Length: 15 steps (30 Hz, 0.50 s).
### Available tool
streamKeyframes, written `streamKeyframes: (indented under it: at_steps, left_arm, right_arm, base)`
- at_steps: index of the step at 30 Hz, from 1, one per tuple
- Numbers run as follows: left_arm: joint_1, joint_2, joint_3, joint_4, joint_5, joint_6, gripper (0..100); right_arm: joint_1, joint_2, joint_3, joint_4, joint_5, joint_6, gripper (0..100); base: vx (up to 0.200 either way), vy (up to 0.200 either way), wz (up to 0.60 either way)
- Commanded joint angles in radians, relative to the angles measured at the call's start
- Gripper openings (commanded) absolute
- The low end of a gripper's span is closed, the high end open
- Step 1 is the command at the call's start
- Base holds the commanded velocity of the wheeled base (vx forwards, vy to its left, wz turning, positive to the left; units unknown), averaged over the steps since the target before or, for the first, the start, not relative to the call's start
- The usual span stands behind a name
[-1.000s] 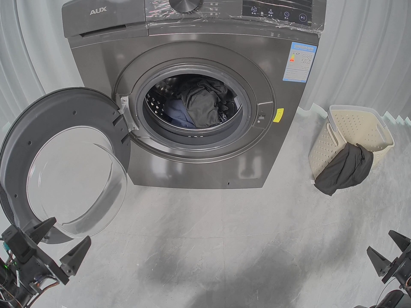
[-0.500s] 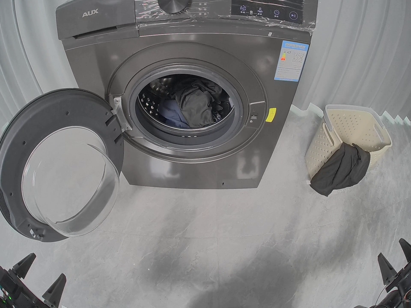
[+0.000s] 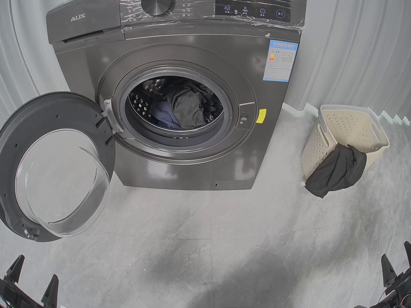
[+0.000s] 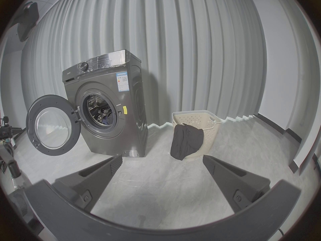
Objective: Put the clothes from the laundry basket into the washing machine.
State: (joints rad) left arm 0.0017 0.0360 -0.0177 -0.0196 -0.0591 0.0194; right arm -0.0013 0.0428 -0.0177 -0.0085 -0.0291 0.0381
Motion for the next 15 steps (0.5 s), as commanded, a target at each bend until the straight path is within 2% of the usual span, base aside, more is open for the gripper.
streamKeyframes:
  at_steps: [1,3,6,9,15]
  left_arm:
    - [0.000,-0.036,0.010,0.043,0.030,0.008,100]
    - [0.000,-0.036,0.013,0.030,0.028,0.005,100]
    - [0.000,-0.036,0.015,0.029,0.032,-0.006,100]
    - [0.000,-0.036,0.015,0.029,0.039,-0.021,100]
    - [-0.002,-0.030,0.013,0.030,0.039,-0.012,100]
  right_arm:
    - [0.006,-0.032,0.016,0.012,0.028,-0.037,100]
    - [0.007,-0.038,0.016,0.010,0.046,-0.044,100]
    - [0.007,-0.037,0.016,0.010,0.049,-0.044,100]
    - [0.007,-0.037,0.016,0.010,0.048,-0.043,100]
    - [0.003,-0.035,0.016,0.010,0.049,-0.041,100]
  base:
    - [0.000,0.000,0.00]
    - [0.000,0.000,0.00]
    - [0.000,0.000,0.00]
    - [0.000,-0.200,0.00]
    - [0.000,-0.200,0.00]
